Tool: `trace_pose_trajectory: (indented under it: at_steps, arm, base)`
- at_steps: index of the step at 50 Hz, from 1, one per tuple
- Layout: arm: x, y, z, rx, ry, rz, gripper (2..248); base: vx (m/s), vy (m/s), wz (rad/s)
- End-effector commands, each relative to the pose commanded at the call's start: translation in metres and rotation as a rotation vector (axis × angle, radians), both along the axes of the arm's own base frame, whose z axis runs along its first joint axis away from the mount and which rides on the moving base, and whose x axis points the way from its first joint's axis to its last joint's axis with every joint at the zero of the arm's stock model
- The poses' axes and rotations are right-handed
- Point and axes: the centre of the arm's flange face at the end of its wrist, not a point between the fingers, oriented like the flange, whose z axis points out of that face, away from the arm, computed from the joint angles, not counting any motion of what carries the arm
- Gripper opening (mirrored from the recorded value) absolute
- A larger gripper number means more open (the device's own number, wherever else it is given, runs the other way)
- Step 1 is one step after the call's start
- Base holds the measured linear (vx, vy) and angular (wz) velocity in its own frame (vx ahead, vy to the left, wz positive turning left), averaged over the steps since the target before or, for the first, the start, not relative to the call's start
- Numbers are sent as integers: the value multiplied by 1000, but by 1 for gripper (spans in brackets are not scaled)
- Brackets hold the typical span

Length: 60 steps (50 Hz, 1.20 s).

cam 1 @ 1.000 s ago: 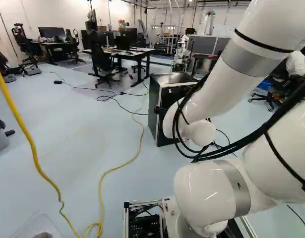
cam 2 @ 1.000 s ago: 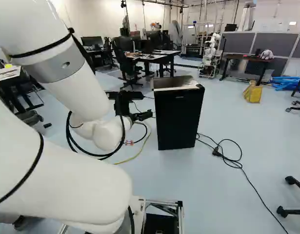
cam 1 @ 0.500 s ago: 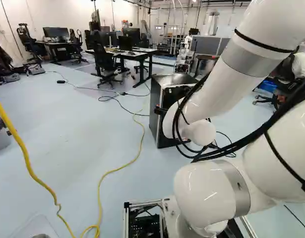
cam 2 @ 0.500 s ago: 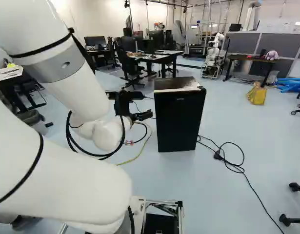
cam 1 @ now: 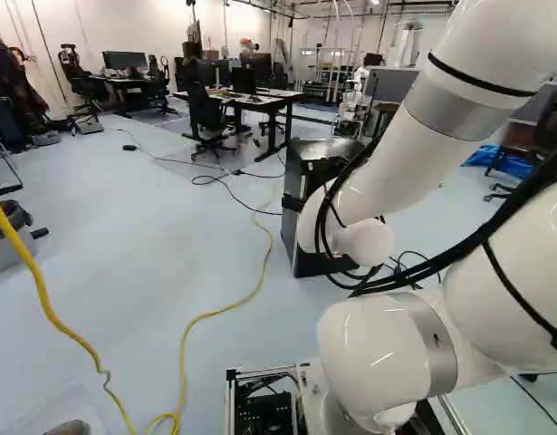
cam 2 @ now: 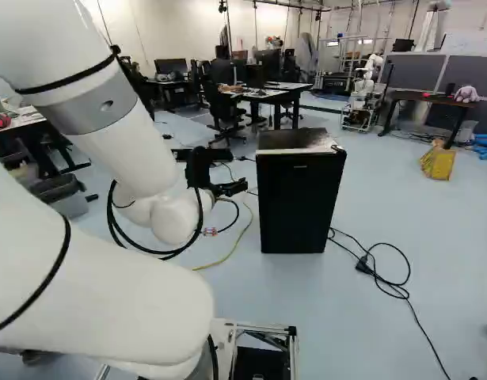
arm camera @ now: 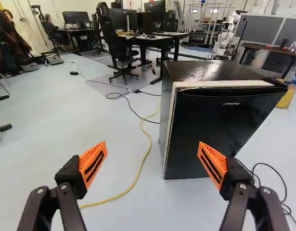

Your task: Grab a drink from the fridge

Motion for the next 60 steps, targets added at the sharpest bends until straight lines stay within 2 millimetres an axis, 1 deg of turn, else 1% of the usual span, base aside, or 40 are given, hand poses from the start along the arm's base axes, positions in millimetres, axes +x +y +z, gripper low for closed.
trace_pose_trajectory:
  at_steps: [14,60]
  arm:
    - [0,0,0,0,0,0,247]
    - [0,0,0,0,0,0,247]
  base:
    - [76,-36,126]
    - [73,-56,6]
